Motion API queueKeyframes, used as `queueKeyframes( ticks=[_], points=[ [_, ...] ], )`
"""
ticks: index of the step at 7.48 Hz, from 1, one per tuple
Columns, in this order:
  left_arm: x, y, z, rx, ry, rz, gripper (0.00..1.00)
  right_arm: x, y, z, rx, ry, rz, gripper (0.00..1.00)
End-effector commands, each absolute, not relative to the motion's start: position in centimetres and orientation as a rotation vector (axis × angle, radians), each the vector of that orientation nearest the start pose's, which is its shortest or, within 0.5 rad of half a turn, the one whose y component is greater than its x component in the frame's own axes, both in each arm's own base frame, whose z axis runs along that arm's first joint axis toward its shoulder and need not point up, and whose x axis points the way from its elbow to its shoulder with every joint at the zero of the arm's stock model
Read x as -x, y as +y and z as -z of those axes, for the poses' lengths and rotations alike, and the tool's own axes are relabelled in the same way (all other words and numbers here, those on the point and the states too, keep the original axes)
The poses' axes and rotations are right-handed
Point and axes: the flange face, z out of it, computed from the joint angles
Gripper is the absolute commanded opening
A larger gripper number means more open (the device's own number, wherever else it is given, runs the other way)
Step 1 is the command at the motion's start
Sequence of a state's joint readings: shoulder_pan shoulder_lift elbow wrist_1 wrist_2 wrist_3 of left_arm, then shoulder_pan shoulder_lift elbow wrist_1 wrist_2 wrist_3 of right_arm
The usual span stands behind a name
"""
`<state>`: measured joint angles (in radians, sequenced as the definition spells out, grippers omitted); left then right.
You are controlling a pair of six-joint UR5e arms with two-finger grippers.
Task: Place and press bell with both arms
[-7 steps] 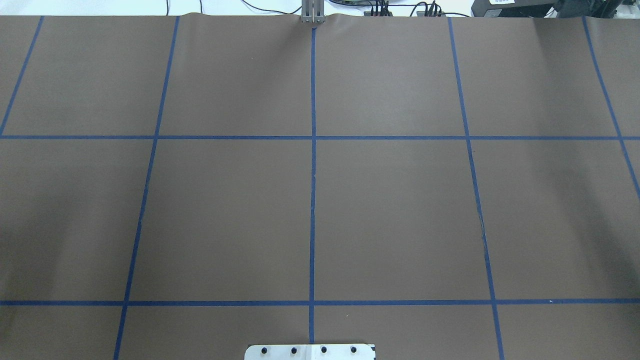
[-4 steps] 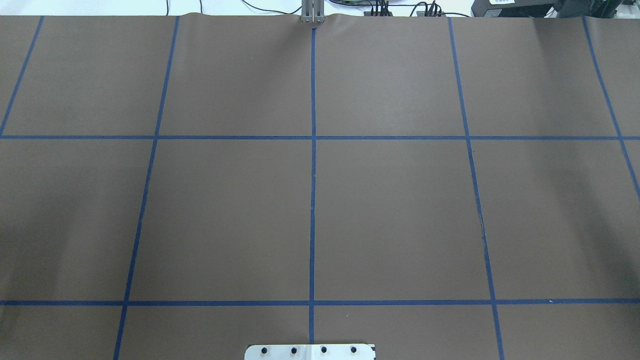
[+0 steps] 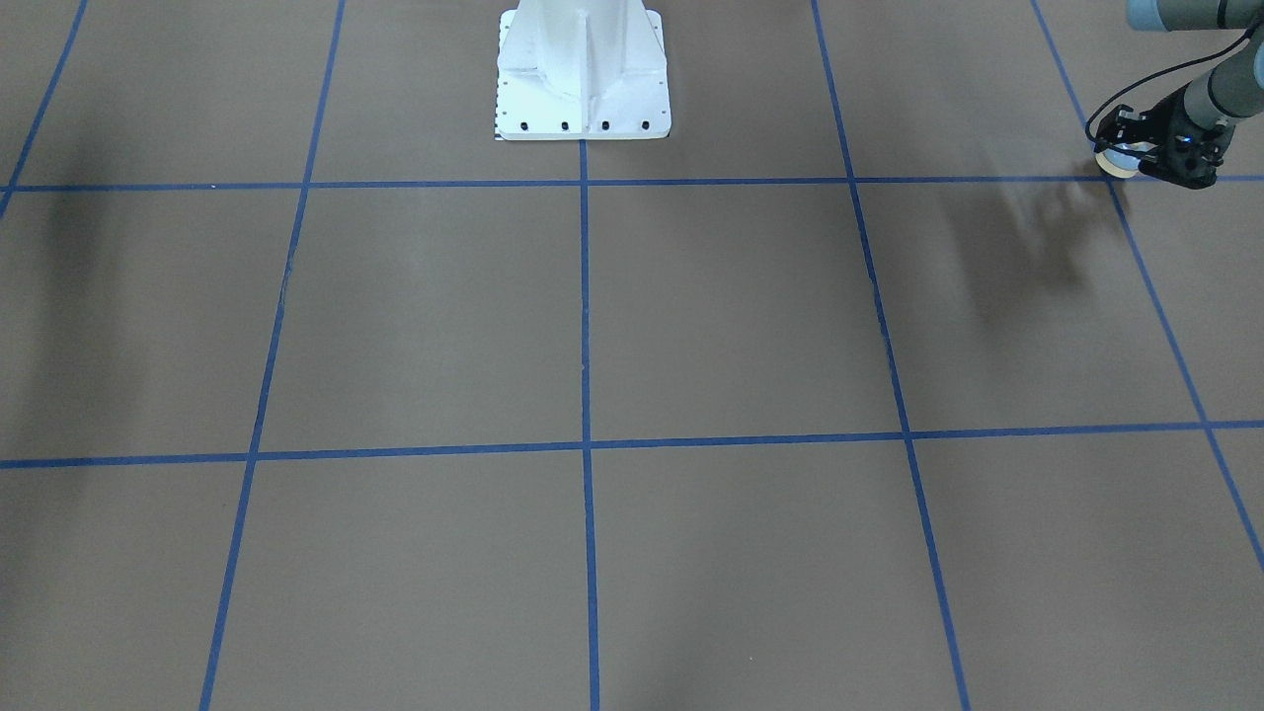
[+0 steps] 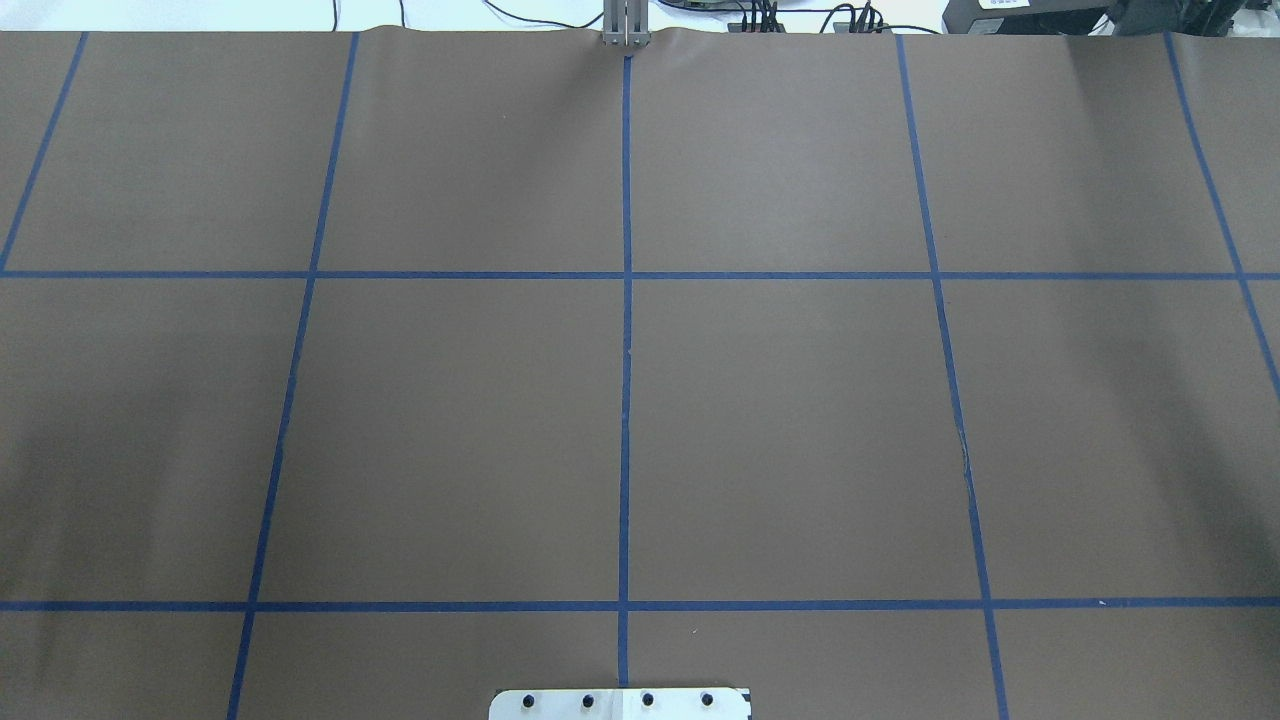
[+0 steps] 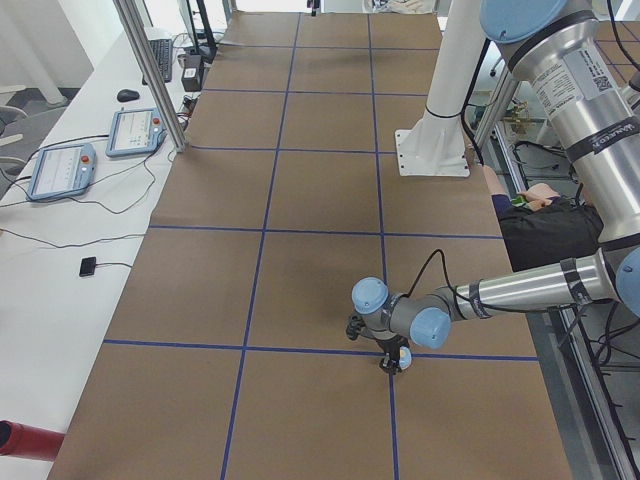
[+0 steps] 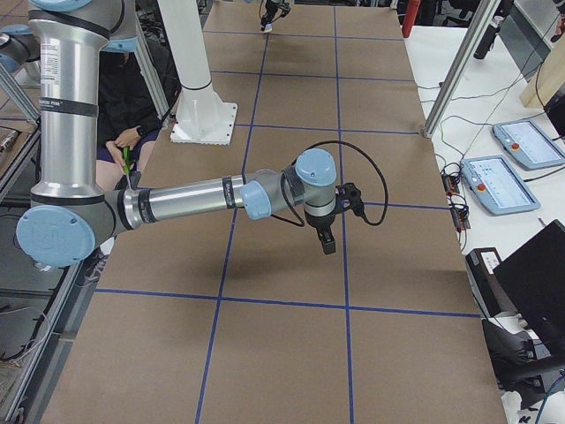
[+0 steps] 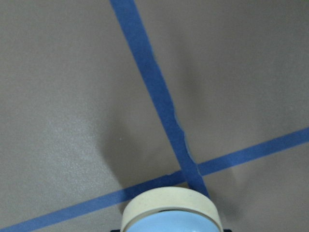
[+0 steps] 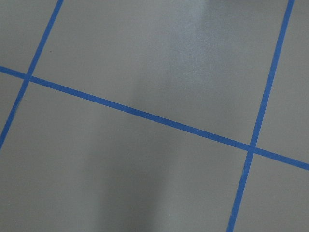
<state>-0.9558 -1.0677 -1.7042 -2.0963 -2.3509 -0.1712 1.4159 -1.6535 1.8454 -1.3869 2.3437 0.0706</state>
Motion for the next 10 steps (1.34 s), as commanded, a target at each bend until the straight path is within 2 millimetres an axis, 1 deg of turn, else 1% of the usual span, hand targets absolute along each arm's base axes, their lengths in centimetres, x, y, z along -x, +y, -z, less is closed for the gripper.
queueKeyframes(
  ticks=[1, 2, 3, 4, 5, 6, 7, 8, 9, 10],
  points=[
    [-10.6, -27.7, -69.4, 0.113, 0.855, -0.452, 0.05, 0.9, -47.3, -54.2, -0.268, -0.8, 0.224, 1.0],
    [-11.0, -30.9, -65.7, 0.093, 0.872, -0.413, 0.05, 0.9, -47.3, -54.2, -0.268, -0.8, 0.224, 1.0],
    [-11.8, -35.5, -60.9, 0.09, 0.866, -0.367, 0.04, 0.9, -47.3, -54.2, -0.27, -0.799, 0.226, 1.0],
    [-13.2, -38.7, -57.4, 0.093, 0.863, -0.357, 0.04, 0.9, -47.3, -54.2, -0.27, -0.798, 0.226, 1.0],
    [-15.0, -42.1, -54.0, 0.091, 0.862, -0.36, 0.04, 0.9, -47.3, -54.1, -0.271, -0.8, 0.227, 1.0],
    [-16.8, -45.7, -50.2, 0.101, 0.856, -0.355, 0.04, 0.9, -47.3, -54.1, -0.273, -0.8, 0.226, 1.0],
    [-18.7, -49.2, -45.8, 0.114, 0.852, -0.349, 0.04, 0.9, -47.4, -54.0, -0.275, -0.799, 0.227, 1.0],
    [-20.1, -51.7, -42.5, 0.136, 0.843, -0.34, 0.04, 0.9, -47.4, -54.0, -0.275, -0.799, 0.227, 1.0],
    [-21.5, -54.0, -40.5, 0.149, 0.836, -0.334, 0.04, 0.9, -47.4, -54.0, -0.277, -0.799, 0.227, 1.0],
    [-24.6, -56.9, -37.0, 0.167, 0.833, -0.272, 0.04, 0.9, -47.4, -54.0, -0.277, -0.799, 0.227, 1.0]
  ],
)
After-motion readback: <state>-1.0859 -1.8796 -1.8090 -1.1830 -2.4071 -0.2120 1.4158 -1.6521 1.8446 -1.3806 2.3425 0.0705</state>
